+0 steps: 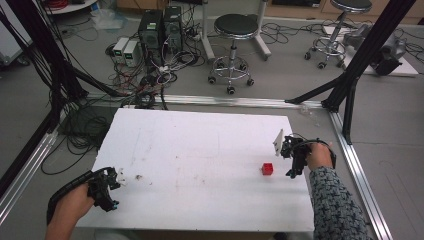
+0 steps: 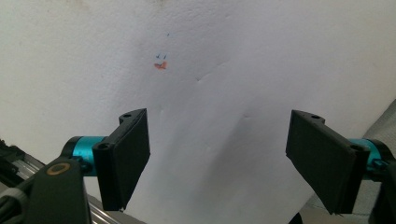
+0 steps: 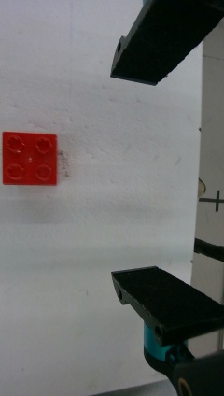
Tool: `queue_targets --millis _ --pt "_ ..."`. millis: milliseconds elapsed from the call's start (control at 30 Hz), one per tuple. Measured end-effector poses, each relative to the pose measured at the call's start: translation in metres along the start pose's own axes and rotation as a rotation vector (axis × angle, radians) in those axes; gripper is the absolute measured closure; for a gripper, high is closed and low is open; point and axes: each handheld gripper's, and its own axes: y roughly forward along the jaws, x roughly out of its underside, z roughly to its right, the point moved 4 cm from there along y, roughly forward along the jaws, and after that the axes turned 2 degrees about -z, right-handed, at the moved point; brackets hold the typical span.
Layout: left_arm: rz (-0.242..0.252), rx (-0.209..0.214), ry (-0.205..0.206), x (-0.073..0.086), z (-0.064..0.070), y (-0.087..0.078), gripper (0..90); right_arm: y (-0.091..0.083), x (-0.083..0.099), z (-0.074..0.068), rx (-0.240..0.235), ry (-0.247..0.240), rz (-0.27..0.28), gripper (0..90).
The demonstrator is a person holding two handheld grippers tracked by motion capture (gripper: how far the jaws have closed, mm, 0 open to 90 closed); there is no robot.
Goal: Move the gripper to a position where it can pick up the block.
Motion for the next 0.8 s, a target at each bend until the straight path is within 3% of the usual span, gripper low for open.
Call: queue_targets --millis 800 --pt "0.005 -0.004 -0.003 0.001 -0.001 -0.002 21.9 0.050 -0.037 0.011 -0.053 -0.041 0.004 3.6"
